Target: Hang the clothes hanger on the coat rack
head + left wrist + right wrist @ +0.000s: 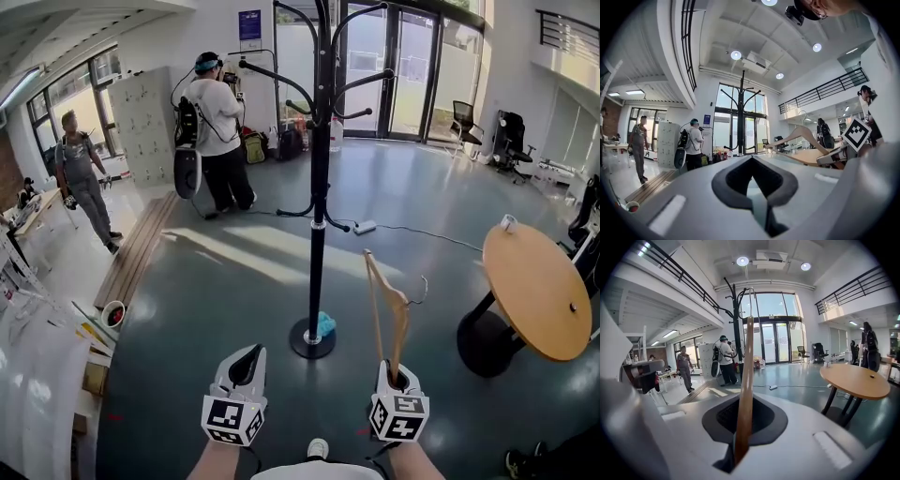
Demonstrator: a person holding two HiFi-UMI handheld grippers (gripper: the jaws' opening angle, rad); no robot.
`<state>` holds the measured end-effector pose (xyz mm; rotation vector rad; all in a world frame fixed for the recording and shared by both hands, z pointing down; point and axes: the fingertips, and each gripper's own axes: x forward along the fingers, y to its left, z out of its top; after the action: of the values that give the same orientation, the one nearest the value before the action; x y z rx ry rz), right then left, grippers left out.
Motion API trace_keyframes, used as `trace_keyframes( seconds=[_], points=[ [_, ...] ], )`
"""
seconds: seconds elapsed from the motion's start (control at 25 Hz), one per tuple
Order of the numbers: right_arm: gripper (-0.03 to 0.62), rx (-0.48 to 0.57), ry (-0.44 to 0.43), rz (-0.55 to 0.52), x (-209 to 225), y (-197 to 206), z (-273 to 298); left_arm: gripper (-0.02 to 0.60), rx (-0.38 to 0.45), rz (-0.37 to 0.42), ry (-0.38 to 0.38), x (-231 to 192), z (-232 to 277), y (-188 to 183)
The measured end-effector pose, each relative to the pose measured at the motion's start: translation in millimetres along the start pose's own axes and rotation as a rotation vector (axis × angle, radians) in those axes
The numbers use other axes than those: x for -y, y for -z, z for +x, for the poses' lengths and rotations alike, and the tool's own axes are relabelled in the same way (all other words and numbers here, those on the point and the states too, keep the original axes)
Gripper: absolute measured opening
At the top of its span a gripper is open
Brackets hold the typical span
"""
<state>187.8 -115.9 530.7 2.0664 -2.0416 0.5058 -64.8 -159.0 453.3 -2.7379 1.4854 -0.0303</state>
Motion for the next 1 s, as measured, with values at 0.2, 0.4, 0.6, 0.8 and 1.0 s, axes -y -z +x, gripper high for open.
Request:
trace_keyframes(
  seconds=[0.2, 0.4, 0.6, 0.8, 1.0],
  points=[
    [0.028, 0.001, 0.006, -0.027, 18, -27, 42, 0.000, 0.010, 0.013, -0.003, -7, 40, -7],
    [0.028, 0.013, -0.010, -0.037, 23, -55, 86, 0.000, 0.004, 0.027, -0.005, -23, 78, -5],
    [0.028, 0.013, -0.009, -0.019, 26, -79, 132, 0.000, 0.009, 0.043, 0.013, -41, 124, -7],
    [0.028, 0.008, -0.009, -0.036, 20, -108, 178, 0.000, 0.044, 0.033, 0.014, -75, 167, -20],
    [0.028, 0.028, 0.001, -0.051, 23, -157, 229, 0.000, 0.058, 0.053, 0.040, -97, 213, -28]
  ],
)
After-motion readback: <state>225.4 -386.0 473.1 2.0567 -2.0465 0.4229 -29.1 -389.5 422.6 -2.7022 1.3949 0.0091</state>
